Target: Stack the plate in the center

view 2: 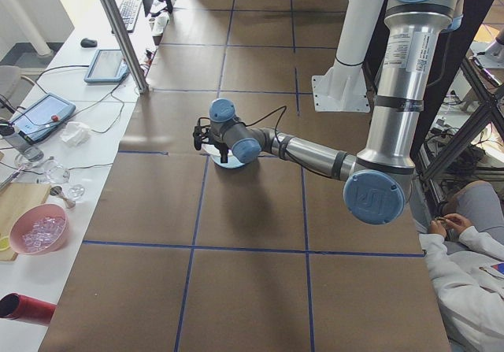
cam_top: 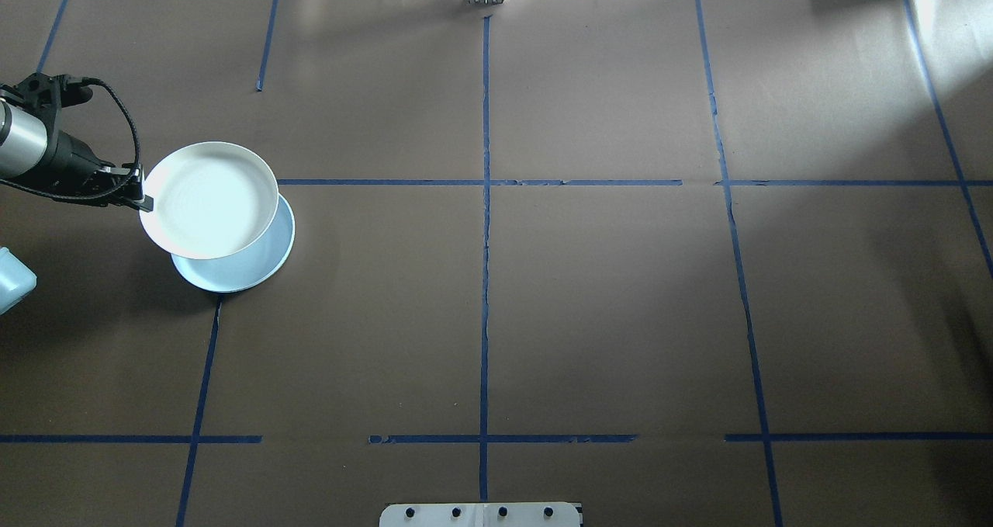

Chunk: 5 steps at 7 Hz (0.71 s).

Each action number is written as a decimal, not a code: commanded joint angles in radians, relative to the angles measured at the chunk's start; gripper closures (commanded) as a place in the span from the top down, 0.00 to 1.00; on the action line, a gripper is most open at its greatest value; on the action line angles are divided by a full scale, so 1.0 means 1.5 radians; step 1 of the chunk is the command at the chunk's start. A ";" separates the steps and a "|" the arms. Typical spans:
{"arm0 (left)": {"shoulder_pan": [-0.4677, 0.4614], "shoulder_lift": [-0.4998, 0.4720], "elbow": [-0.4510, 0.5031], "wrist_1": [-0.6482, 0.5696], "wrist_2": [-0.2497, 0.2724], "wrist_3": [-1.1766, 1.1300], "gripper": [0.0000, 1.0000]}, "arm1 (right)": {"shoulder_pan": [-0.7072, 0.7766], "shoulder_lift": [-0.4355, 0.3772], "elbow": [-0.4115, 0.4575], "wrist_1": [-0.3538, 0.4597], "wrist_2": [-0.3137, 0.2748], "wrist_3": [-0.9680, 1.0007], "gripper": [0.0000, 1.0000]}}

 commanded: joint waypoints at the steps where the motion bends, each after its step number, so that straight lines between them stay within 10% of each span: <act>1: 0.009 -0.001 0.003 -0.001 0.001 -0.009 0.00 | 0.000 0.000 0.000 0.000 0.000 0.000 1.00; 5: 0.022 -0.006 0.022 -0.001 0.002 -0.008 0.00 | 0.000 0.000 0.000 0.000 0.000 0.000 1.00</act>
